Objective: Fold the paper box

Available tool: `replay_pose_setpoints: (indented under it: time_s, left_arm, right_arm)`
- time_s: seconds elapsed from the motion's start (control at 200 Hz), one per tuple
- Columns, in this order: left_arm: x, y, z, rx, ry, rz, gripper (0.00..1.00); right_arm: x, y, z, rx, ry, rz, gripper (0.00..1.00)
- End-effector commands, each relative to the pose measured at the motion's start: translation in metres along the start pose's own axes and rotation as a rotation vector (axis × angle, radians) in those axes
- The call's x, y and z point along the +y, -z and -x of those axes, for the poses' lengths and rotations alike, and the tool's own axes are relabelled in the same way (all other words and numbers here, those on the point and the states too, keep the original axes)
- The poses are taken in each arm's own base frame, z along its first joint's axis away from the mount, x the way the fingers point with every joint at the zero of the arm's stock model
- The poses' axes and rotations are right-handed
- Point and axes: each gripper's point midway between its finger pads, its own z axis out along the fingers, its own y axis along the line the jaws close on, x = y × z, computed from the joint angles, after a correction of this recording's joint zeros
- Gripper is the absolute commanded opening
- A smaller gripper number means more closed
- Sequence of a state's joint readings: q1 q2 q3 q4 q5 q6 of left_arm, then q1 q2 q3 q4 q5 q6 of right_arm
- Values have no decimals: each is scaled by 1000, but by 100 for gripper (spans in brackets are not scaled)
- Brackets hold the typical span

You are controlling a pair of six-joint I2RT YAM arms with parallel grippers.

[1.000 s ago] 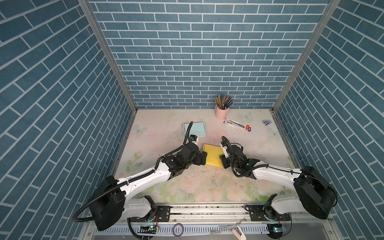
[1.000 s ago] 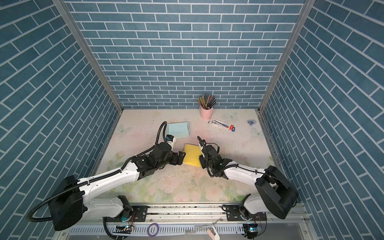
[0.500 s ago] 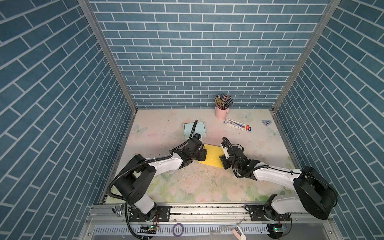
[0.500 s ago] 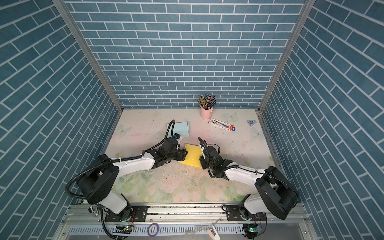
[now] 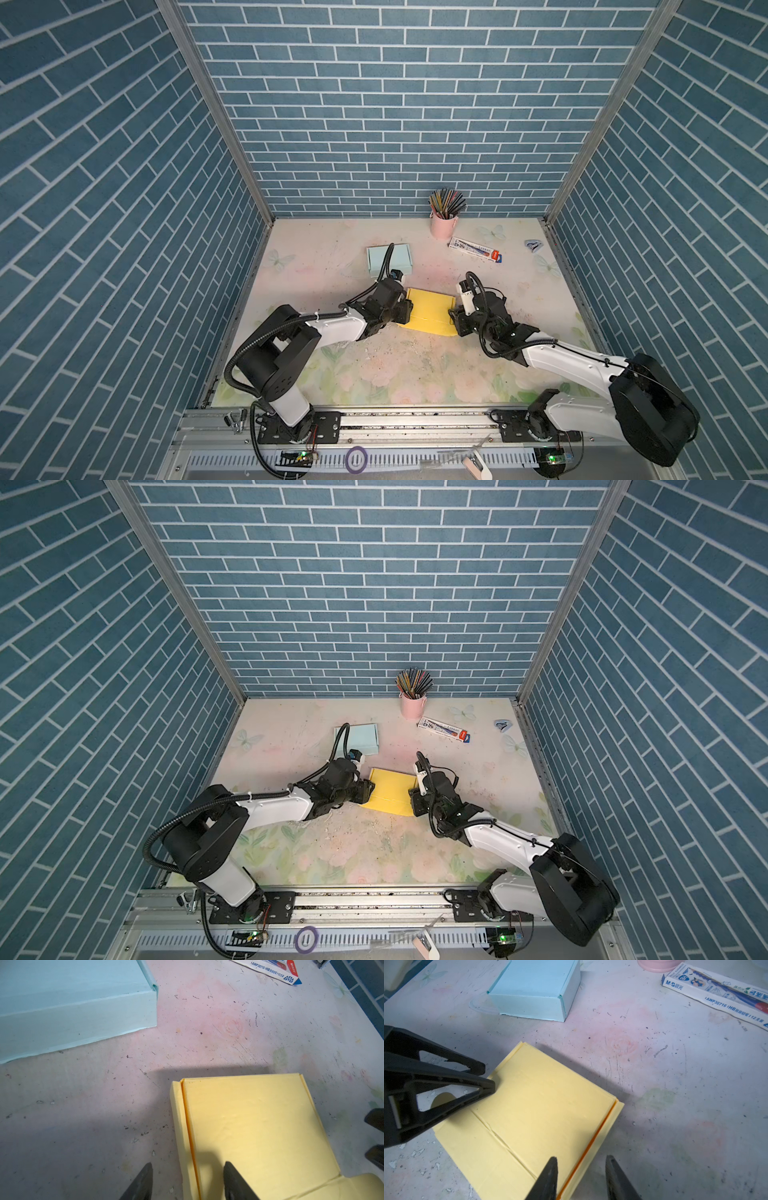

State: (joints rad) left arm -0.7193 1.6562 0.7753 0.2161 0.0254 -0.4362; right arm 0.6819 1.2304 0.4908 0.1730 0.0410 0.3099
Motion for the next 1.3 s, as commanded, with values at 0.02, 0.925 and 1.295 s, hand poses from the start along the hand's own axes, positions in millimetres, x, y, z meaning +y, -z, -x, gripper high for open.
replay_pose_setpoints:
  time_s: [0.02,0.925,1.295]
  left_arm:
    - [6,-3,-12,21,22,2,54]
    - [-32,75,-4,68,-112,-28,70]
    - [-38,52,-26,177,-131,-70,77]
  right_arm:
    - [2,-2,-1,7,-58,29,39]
    - [12,30,1,99,-86,77,42]
    - [37,30,-31,180,-167,185,51]
